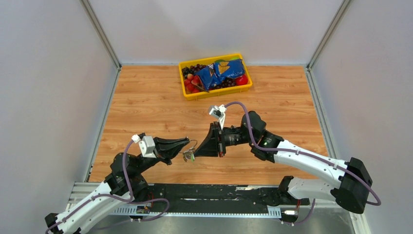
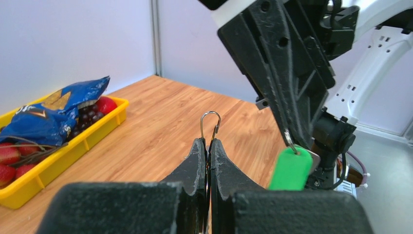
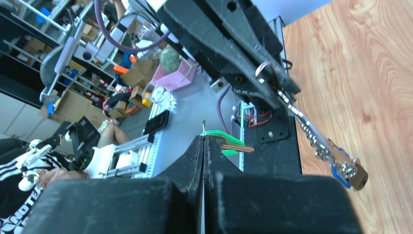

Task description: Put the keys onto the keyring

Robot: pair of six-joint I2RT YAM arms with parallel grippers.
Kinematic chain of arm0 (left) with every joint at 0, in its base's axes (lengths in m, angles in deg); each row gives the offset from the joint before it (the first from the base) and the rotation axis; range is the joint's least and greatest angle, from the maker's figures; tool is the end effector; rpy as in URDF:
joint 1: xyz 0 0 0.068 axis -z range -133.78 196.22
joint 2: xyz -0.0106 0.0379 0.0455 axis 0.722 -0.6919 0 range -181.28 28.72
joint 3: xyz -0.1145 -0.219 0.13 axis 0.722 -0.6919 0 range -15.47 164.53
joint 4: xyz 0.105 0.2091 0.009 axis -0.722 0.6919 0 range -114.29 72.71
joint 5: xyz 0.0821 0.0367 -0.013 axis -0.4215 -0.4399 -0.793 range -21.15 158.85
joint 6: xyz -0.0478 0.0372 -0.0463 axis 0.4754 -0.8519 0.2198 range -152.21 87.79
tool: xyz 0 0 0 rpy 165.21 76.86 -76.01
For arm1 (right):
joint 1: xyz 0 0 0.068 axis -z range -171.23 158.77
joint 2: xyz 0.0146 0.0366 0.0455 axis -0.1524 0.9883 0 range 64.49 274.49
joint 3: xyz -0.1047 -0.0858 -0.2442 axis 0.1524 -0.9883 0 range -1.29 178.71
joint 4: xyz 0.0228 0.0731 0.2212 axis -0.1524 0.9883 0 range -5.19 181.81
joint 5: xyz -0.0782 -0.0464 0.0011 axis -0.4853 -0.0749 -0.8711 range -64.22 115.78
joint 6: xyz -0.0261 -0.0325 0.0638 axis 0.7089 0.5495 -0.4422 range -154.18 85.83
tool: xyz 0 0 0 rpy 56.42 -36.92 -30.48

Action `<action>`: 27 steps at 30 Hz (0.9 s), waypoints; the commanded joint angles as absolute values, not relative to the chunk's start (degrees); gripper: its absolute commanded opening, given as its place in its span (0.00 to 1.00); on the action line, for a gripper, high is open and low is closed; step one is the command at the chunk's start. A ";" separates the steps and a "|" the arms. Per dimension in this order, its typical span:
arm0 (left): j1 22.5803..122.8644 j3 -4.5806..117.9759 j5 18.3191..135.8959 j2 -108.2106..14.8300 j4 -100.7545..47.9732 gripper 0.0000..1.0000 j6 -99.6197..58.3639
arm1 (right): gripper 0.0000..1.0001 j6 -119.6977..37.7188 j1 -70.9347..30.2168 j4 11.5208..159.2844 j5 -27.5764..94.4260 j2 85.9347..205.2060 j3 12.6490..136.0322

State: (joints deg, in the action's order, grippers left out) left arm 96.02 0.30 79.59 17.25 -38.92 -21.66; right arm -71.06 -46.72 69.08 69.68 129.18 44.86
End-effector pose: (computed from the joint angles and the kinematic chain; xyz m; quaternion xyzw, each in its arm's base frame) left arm 0.0524 -0.0806 0.2878 0.2661 0.5194 -0.4543 0.6731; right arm 0.1039 0.2299 0.3406 -0.3629 0.6212 0.6489 0.2475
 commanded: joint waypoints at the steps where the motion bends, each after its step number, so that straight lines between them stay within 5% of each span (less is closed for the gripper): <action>1: 95.86 -0.14 82.93 19.11 -44.26 0.00 -22.98 | 0.00 -76.81 -47.36 57.82 67.88 130.72 45.37; 27: 95.80 -0.86 89.51 20.66 -47.51 0.00 -21.92 | 0.00 -82.08 -47.72 53.15 65.68 133.86 43.88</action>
State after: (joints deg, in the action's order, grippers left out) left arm 96.00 -0.79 87.92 19.94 -43.42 -22.08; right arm -80.87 -47.37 56.99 66.38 133.94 44.46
